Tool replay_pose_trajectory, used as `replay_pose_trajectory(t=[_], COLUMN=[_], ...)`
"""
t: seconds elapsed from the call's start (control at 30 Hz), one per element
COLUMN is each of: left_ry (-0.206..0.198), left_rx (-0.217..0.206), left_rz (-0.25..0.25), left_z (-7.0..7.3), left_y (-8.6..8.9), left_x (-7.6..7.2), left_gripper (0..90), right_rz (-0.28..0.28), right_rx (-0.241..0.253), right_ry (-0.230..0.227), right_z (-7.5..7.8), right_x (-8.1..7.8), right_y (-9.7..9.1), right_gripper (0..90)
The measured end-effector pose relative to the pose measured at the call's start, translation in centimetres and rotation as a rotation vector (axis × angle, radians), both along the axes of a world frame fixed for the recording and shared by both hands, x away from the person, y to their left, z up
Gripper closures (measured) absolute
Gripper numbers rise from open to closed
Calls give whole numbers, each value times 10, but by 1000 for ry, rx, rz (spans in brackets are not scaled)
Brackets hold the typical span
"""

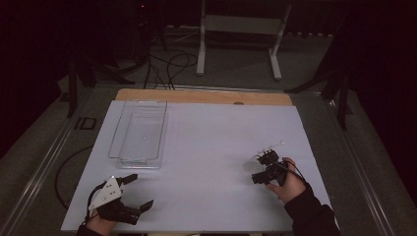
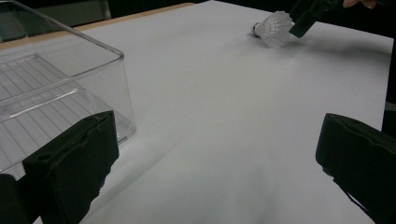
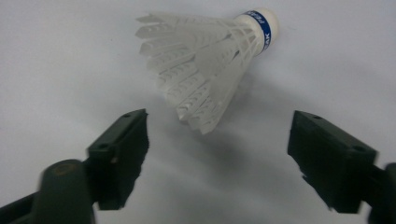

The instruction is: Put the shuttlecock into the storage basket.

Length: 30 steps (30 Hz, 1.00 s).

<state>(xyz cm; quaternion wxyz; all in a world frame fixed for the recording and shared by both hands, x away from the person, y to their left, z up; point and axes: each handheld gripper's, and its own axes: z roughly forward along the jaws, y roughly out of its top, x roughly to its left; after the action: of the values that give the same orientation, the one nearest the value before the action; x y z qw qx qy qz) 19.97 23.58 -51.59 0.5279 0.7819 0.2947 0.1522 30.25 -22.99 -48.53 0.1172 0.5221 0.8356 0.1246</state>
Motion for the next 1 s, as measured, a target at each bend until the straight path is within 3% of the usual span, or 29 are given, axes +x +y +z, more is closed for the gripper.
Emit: replay_pose_trajectory(t=[0.17,0.47,0.5,0.67,0.8,0.83,0.9,0.93,0.97,1.0], left_ry=[-1,0,-1,-1,1,0,1,1,1,1], left_rx=[1,1,1,2,3,4,5,5,5,5], left_rz=[0,0,0,-2,-2,-2,-3,-3,-4,-4], left_z=[0,0,0,0,0,0,-1,-1,-1,-1], left_y=[0,0,0,0,0,0,0,0,0,0], left_x=[0,0,0,0,0,0,0,0,0,0], left_gripper=[1,1,1,0,1,1,1,0,1,1], right_rz=[-27,-71,-78,-90,-104,-104,-106,-106,-100,-100], right_rx=[15,-3,-8,11,-3,-3,15,15,17,17], right_ry=[2,35,32,33,64,64,86,86,99,99], right_z=[-1,-14,-14,-16,-19,-19,-18,-18,-18,-18], right_x=[7,19,20,23,28,28,30,30,30,30], right_y=[1,4,4,6,6,6,5,5,5,5], right_gripper=[268,344,397,473,610,610,727,727,810,810])
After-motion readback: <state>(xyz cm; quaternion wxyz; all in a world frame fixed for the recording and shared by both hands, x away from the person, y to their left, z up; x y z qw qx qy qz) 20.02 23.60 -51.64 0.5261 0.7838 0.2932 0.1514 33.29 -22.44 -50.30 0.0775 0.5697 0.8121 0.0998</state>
